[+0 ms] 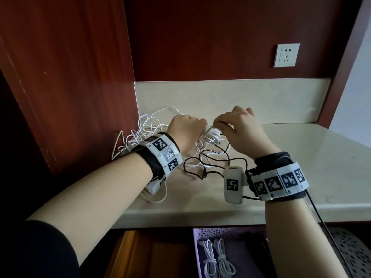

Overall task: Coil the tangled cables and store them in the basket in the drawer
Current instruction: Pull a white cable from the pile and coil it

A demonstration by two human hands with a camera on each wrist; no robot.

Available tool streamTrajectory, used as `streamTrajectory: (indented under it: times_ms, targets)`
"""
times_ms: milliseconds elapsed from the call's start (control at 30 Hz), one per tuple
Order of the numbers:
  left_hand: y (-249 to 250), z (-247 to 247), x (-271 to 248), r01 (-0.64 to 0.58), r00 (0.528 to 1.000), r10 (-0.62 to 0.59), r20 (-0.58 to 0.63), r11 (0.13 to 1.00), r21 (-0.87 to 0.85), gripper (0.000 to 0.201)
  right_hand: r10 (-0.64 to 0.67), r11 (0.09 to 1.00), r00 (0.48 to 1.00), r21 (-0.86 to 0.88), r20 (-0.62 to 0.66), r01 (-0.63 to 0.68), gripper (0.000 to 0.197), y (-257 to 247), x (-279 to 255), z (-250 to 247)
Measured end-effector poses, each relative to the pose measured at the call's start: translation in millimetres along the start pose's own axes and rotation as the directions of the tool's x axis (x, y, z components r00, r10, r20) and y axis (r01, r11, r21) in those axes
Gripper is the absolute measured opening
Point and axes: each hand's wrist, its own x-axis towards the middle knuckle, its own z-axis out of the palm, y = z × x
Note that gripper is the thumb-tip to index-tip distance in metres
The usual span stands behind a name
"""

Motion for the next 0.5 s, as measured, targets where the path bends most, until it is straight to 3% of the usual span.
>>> streamTrajectory:
  times_ms: [133, 200, 267, 367, 433, 500]
  targets:
    - [-9.3, -4.2, 0.4, -0.162, 0.986, 0.155, -0.061, 0.977, -0.136, 0.017, 0.131, 0.963, 0.991, 0.240, -0.019, -0.123, 0.013, 12.5, -3.9, -0.4]
    - [-11.3, -4.8, -0.2, -0.210, 0.978, 0.199, -0.067, 0.941, -0.265, 0.021, 0.220, 0.873, 0.975, 0.441, 0.024, -0.207, 0.011, 15.1, -6.3, 1.3]
    - [-8.2, -5.9, -1.1, -0.184, 0.983, 0.153, -0.102, 0.838, -0.514, 0.025, 0.276, 0.726, 0.959, 0.641, 0.059, -0.248, 0.018, 14.9, -8.0, 3.9]
    - [0.7, -9.6, -3.2, -0.022, 0.998, 0.066, 0.009, 0.456, -0.890, 0.054, 0.295, 0.461, 0.946, 0.848, 0.131, -0.261, 0.021, 13.0, -9.1, 6.1]
    - [4.6, -12.4, -5.0, 0.062, 0.995, 0.067, 0.076, 0.199, -0.978, 0.066, 0.293, 0.428, 0.946, 0.867, 0.136, -0.257, 0.019, 8.6, -9.8, 5.3]
    - [5.4, -12.7, -6.3, 0.110, 0.992, 0.070, 0.102, -0.117, -0.987, 0.075, 0.309, 0.442, 0.943, 0.858, 0.126, -0.260, 0.012, 3.2, -8.8, 3.9]
